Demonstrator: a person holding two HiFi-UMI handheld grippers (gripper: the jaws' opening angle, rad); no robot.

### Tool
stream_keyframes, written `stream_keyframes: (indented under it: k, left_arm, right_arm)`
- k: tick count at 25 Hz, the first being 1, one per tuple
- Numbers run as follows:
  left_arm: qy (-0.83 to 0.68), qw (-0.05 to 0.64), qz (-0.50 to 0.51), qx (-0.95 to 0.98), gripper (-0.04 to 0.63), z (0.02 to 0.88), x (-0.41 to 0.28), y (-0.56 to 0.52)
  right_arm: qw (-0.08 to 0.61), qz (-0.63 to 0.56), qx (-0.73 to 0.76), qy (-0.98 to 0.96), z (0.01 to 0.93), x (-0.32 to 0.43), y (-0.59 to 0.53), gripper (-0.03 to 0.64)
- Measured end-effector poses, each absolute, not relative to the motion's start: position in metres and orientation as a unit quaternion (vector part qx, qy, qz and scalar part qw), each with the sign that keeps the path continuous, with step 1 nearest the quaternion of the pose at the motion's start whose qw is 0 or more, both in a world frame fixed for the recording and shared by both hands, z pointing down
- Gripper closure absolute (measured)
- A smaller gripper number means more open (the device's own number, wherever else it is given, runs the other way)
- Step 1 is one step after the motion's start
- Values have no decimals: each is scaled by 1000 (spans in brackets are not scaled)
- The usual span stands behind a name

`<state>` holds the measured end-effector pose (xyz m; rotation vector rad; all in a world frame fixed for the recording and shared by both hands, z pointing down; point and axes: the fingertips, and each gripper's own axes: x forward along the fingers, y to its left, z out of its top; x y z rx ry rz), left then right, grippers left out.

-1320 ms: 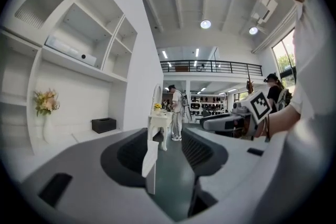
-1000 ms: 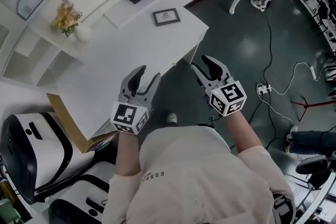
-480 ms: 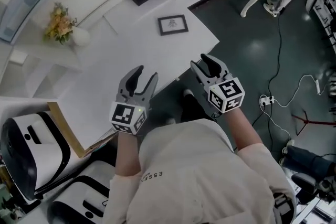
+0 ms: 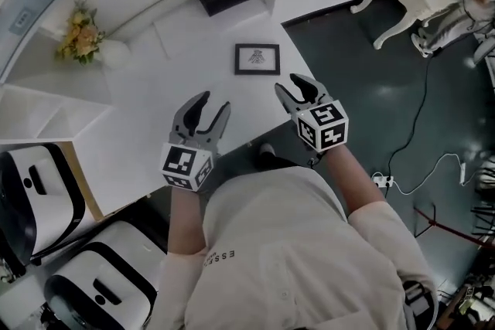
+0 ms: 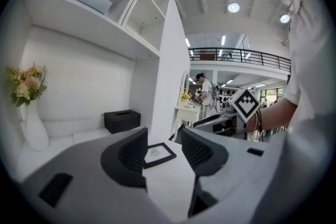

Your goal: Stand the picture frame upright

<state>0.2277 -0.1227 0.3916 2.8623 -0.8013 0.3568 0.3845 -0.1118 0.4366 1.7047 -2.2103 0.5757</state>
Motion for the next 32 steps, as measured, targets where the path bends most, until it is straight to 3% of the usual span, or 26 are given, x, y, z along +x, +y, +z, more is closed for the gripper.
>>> stream_keyframes:
  k: [13,25,28,32]
  left_arm:
    - [-333,133,141,923,413,456,240,-159]
    - [-357,174,160,904,413,489,227,-157]
    - [-361,179,162,901,413,492,223,-156]
    - [-366,179,161,899,413,491,215,-159]
  right_arm:
    - [238,321,536,-744,555,427,-182,426]
    - [246,388,561,-689,610,447,-220,430]
    - [251,400,564,-677,617,448,-220,488]
    - [250,403,569,-672,617,445,-223,499]
